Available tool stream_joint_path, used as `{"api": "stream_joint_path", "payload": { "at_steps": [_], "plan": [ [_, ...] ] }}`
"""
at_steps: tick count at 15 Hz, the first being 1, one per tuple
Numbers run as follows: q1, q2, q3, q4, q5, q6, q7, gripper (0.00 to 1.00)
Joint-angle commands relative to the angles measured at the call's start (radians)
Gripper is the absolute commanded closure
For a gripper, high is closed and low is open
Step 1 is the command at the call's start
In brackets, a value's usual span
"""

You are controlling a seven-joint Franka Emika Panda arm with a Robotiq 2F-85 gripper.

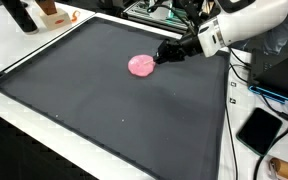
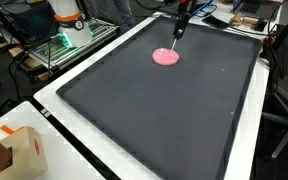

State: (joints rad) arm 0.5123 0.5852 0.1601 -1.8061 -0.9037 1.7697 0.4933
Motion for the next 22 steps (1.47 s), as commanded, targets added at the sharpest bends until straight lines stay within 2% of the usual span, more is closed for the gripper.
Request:
{"api": "stream_joint_path", "payload": {
  "at_steps": [1, 12, 22],
  "plan": [
    [-0.008, 0.015, 0.015, 0.024, 0.001, -0.041, -0.003, 0.97],
    [-0.079, -0.023, 0.023, 0.075, 0.125, -0.057, -0.122, 0.97],
    [-0.198, -0.151, 0.015, 0.086, 0.422, -0.043, -0.372, 0.97]
  ]
}}
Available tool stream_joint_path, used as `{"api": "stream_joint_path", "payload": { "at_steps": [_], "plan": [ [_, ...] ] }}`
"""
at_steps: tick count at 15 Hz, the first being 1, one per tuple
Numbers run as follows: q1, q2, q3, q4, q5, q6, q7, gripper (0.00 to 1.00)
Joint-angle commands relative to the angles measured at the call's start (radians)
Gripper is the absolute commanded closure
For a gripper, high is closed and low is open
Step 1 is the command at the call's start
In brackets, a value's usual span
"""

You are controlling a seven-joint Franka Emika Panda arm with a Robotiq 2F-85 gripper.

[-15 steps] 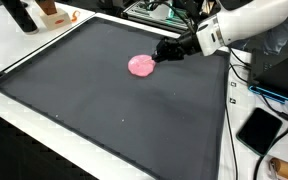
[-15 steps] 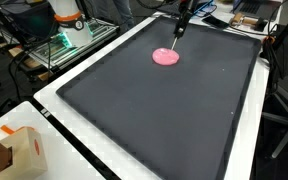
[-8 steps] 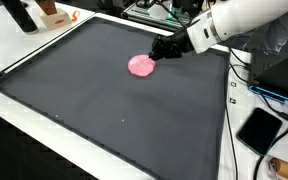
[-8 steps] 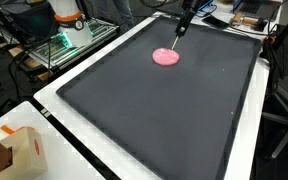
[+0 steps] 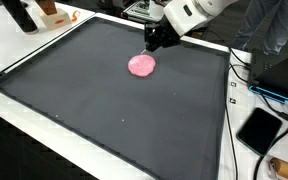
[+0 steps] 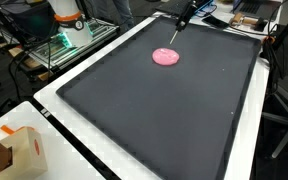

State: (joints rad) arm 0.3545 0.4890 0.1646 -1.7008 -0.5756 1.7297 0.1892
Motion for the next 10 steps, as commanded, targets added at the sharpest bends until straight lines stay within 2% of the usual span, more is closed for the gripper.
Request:
{"api": "stream_joint_path", "payload": {
  "at_steps": [1, 6, 10],
  "plan": [
    [-0.053, -0.071, 0.011, -0.021, 0.132, -0.003, -0.099, 0.97],
    [-0.127, -0.161, 0.011, -0.025, 0.308, 0.001, -0.245, 0.97],
    [-0.169, -0.232, 0.006, -0.037, 0.400, 0.012, -0.330, 0.97]
  ]
}}
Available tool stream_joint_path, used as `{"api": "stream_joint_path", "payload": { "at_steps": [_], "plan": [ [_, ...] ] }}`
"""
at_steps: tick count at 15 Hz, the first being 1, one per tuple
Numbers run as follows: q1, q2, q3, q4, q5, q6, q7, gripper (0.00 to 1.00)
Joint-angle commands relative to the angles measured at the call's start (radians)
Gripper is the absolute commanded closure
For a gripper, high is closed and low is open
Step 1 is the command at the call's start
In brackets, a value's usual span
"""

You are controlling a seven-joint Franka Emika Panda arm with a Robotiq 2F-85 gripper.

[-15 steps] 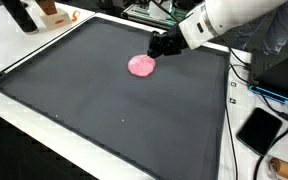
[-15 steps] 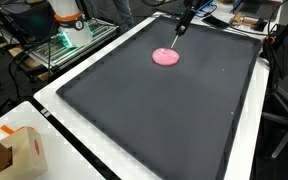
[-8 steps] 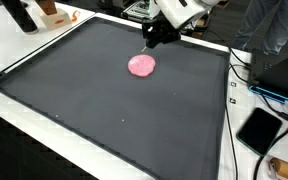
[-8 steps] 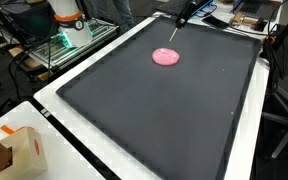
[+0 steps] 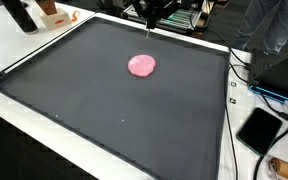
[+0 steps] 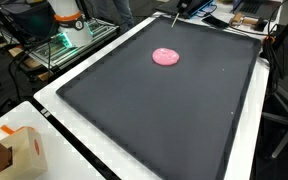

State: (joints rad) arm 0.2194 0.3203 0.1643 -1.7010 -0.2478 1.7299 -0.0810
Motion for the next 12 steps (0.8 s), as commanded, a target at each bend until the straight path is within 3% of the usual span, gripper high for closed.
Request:
{"api": "stream_joint_path", "payload": {
  "at_steps": [1, 9, 10, 12],
  "plan": [
    [-0.044, -0.080, 0.006, -0.041, 0.096, 0.013, -0.083, 0.97],
    [-0.084, -0.181, -0.004, -0.049, 0.221, 0.019, -0.168, 0.97],
    [-0.071, -0.136, -0.004, -0.002, 0.187, -0.003, -0.140, 0.87],
    [-0.074, -0.151, -0.005, -0.003, 0.193, -0.003, -0.144, 0.87]
  ]
}}
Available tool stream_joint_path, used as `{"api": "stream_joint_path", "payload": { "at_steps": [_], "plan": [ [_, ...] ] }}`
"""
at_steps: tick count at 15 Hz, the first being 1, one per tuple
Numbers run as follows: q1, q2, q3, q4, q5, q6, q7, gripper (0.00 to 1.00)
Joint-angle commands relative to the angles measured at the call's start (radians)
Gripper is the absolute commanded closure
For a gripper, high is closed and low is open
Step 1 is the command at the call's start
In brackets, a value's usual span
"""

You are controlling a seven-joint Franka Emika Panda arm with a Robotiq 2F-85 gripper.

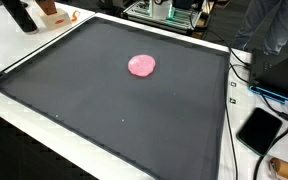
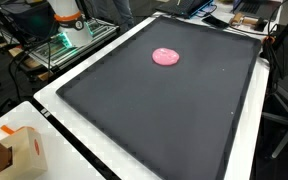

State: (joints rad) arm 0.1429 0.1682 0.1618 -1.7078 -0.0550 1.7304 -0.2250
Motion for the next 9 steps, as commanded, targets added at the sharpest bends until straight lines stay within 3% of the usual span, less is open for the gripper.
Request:
{"api": "stream_joint_path", "payload": {
  "at_steps": [1, 6, 7, 9],
  "plan": [
    [0.003, -0.002, -0.002, 0.002, 0.001, -0.003, 0.000, 0.87],
    [0.003, -0.003, -0.002, -0.002, 0.001, -0.003, 0.000, 0.87],
    [0.003, -0.003, -0.002, -0.003, 0.001, -0.003, 0.000, 0.97],
    [0.002, -0.011, 0.002, -0.038, 0.000, 0.017, -0.042, 0.97]
  ]
}}
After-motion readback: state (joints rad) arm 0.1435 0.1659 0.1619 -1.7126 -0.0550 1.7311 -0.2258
